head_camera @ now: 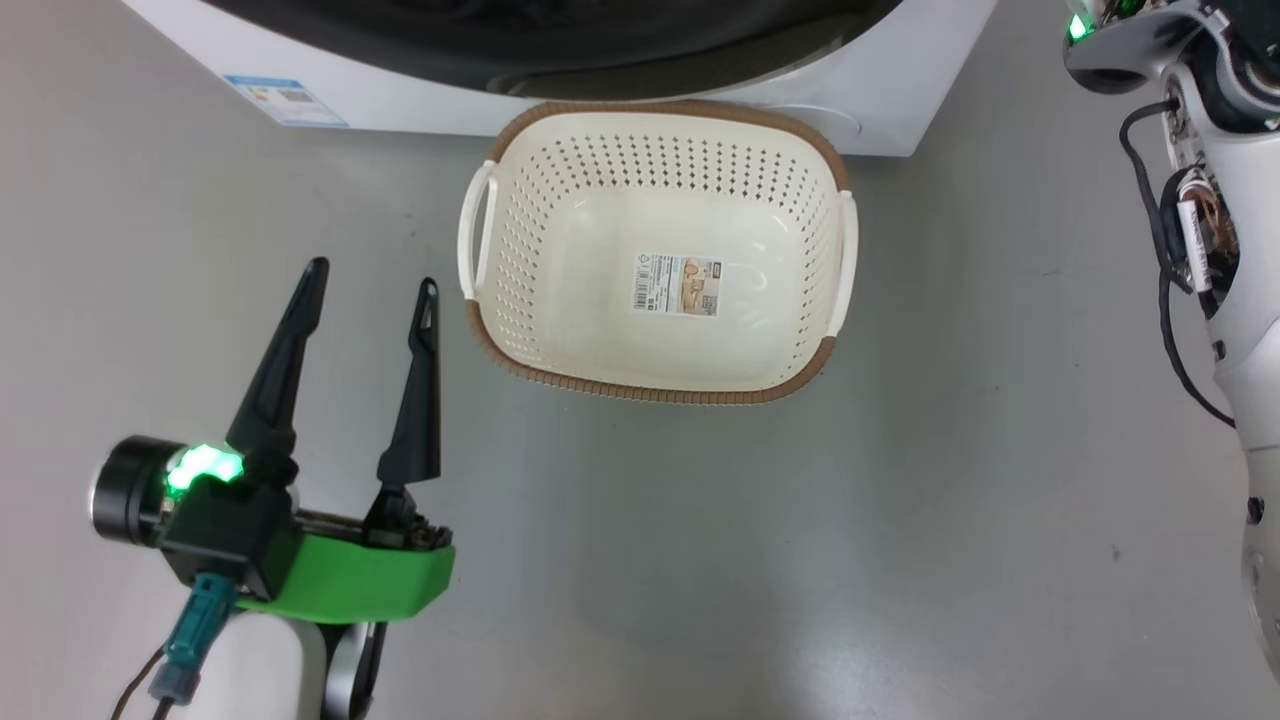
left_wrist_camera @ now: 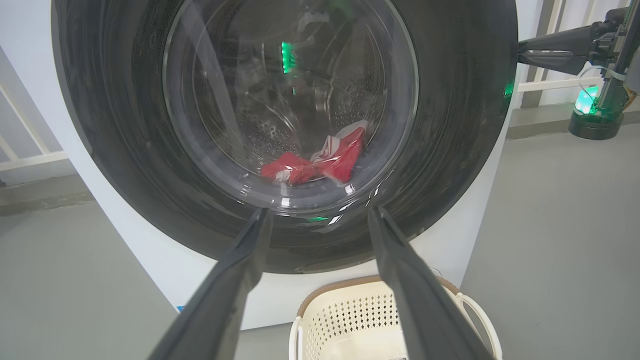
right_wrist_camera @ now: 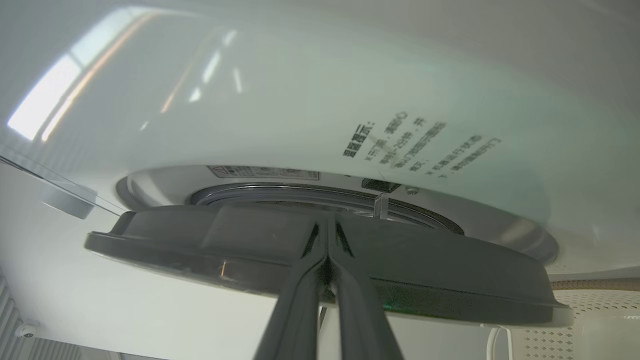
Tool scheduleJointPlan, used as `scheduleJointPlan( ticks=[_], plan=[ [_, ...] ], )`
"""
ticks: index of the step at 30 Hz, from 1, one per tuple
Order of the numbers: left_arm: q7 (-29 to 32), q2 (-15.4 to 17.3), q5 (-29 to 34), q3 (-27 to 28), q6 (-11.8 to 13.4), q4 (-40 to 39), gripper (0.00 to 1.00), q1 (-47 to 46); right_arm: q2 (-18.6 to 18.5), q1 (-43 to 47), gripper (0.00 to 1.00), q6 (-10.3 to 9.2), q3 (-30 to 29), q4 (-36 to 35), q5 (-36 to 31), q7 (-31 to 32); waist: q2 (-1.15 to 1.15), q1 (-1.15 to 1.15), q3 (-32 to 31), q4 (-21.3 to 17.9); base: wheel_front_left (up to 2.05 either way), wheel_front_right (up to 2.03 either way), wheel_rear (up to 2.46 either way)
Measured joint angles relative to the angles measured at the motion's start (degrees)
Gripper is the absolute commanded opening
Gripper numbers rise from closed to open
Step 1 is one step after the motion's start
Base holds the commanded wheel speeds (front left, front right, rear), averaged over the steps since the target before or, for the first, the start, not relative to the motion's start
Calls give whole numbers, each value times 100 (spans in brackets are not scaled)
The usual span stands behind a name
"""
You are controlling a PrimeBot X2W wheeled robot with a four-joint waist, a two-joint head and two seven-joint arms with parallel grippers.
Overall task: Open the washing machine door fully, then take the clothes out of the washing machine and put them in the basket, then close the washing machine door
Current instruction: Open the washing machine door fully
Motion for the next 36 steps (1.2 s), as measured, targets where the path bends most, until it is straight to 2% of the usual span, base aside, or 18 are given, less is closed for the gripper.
scheduleJointPlan(
  ticks=[14,22,29,36],
  plan=[
    [0,-4,-52,-201,0,4,100,-136,-155,-376,0,0,60,122,-57,287,0,0,223,192,0,0,0],
    [0,-5,-52,-240,0,27,100,-138,-320,-486,0,-1,148,202,-51,904,0,0,242,243,0,0,0],
    [0,-5,-52,-226,0,43,100,-202,-367,-485,0,-27,355,-26,-52,1441,0,0,232,173,0,0,0],
    [0,-5,-52,-230,0,93,100,-203,-364,-439,0,-27,505,-225,-69,1655,0,0,168,104,0,0,0]
  ],
)
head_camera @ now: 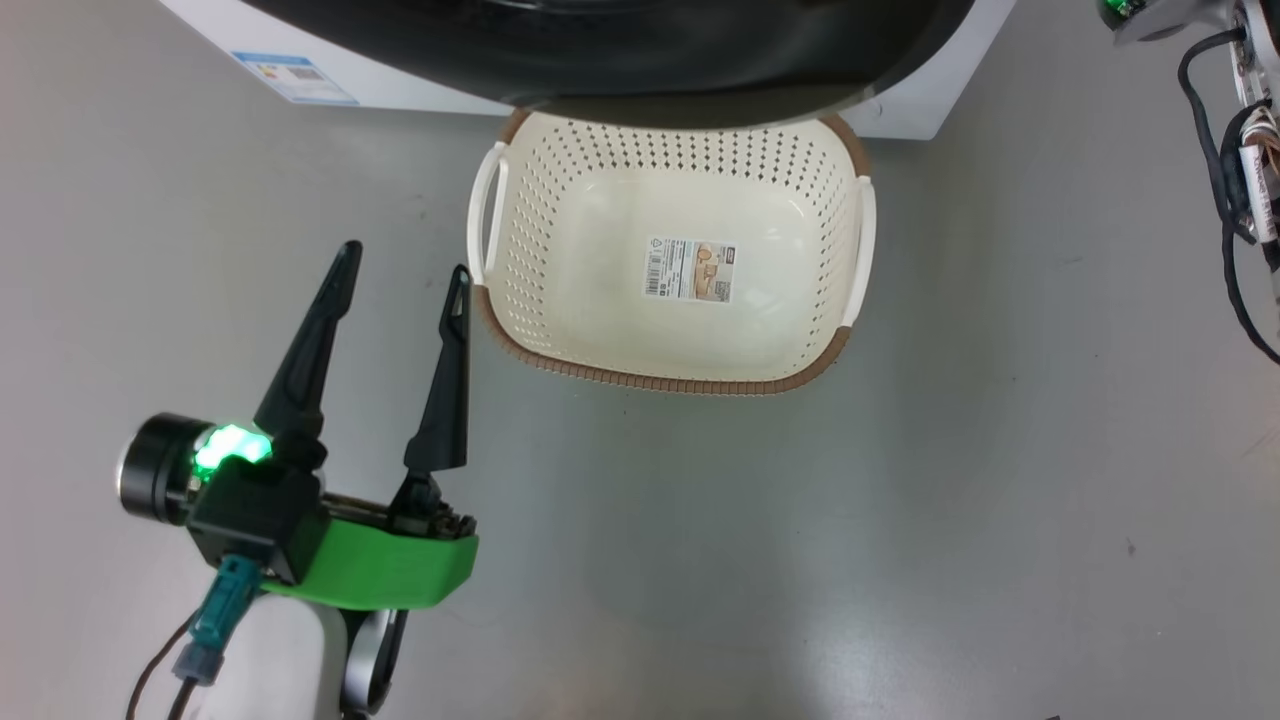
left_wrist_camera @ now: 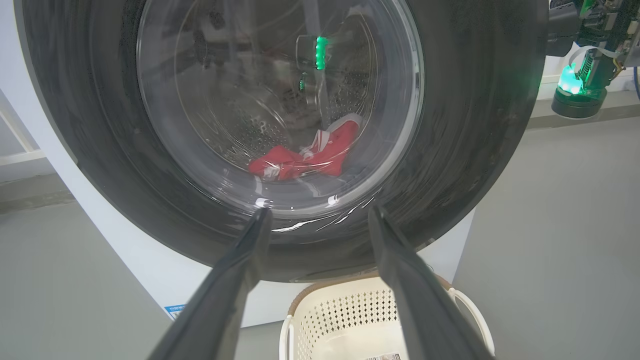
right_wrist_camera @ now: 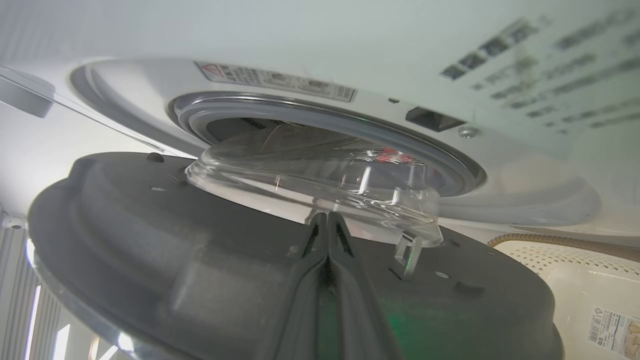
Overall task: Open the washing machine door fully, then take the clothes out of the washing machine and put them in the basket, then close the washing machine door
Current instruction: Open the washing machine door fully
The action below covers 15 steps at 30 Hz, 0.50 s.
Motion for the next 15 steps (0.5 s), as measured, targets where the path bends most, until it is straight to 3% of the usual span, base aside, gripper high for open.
scheduleJointPlan(
  ticks=[15],
  plan=[
    [-1,0,1,0,0,67,100,6,-44,580,0,1,154,-439,-7,475,0,0,-315,-18,0,0,0]
  ],
)
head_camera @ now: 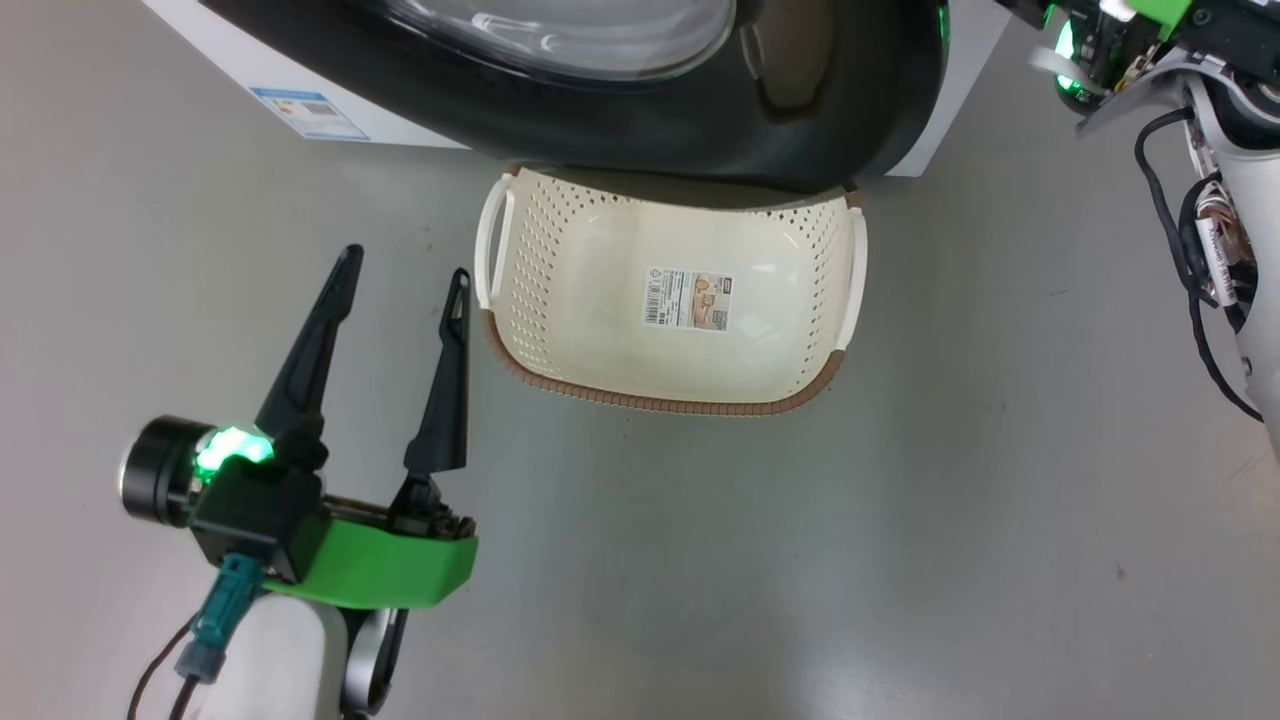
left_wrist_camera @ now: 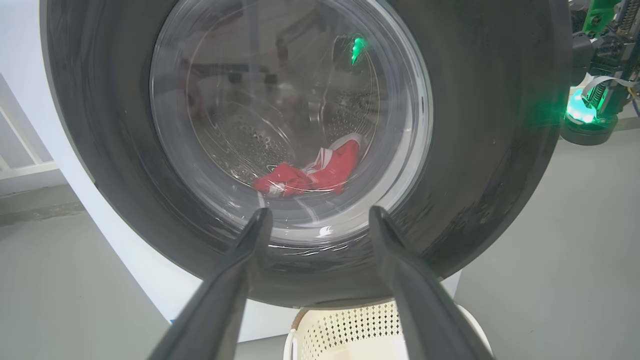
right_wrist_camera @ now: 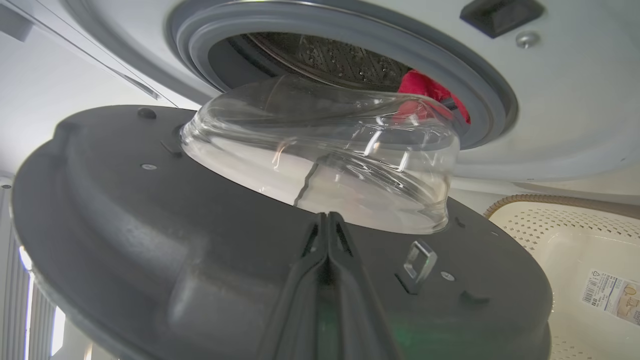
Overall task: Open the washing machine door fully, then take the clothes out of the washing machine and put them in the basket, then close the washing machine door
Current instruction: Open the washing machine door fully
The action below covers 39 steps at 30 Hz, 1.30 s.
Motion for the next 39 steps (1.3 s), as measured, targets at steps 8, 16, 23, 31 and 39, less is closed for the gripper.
scheduleJointPlan(
  ticks=[8,16,23,31,39],
  plan=[
    [0,0,-8,31,0,0,100,3,-42,159,100,0,103,-192,-609,-773,0,0,-6,-26,0,0,0],
    [-14,0,-101,98,3,34,100,29,-136,804,100,0,281,-928,-1196,-2413,0,0,-119,-152,0,0,0],
    [-14,1,-101,178,45,44,100,129,-661,1516,100,1,1356,-1274,-2569,-4641,0,0,-246,-380,0,0,0],
    [-14,3,-93,342,45,18,100,219,-804,1997,100,1,1702,-1011,-3973,-5888,0,0,-388,-604,0,0,0],
    [-14,2,-79,433,41,-36,100,246,-103,2991,100,2,103,-1707,-6381,-5905,0,0,-385,-839,0,0,0]
  ],
)
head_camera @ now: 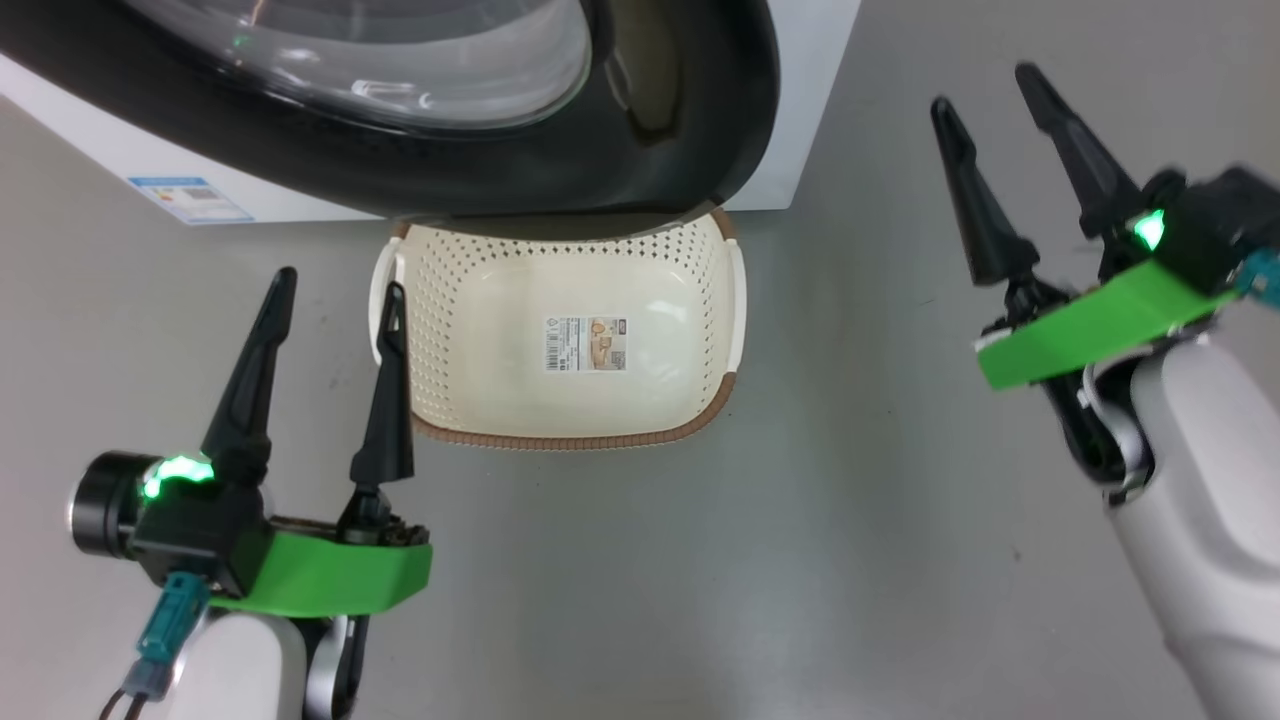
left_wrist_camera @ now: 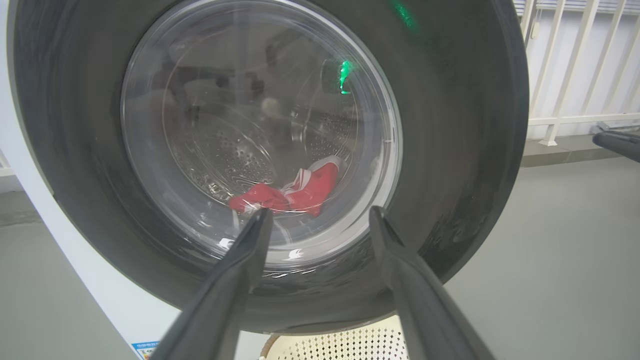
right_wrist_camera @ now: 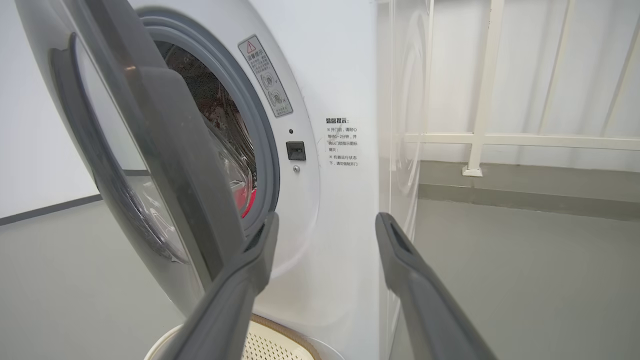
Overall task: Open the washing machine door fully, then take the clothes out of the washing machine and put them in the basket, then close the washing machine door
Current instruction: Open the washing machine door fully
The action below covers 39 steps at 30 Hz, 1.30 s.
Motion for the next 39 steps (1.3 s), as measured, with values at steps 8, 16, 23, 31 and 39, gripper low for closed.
scheduleJointPlan(
  ticks=[8,16,23,31,39],
  plan=[
    [0,2,33,47,-43,-1,100,-7,778,808,100,0,-1228,-895,-1377,-1,0,0,-65,-83,0,0,0],
    [0,2,32,37,-43,-34,100,-2,1014,1450,100,0,-1445,-1316,-1538,-1,0,0,-79,-94,0,0,0],
    [0,2,15,40,-43,-37,100,12,1080,1809,100,0,-1463,-1362,-1535,-1,0,0,-72,-83,0,0,0],
    [0,2,15,57,-43,-45,100,25,1098,1931,100,0,-1422,-1366,-1535,-1,0,0,-60,-109,0,0,0],
    [0,2,15,52,-47,-42,100,80,1105,1931,100,0,-1366,-1294,-1532,-1,0,0,-80,-137,0,0,0]
  ],
)
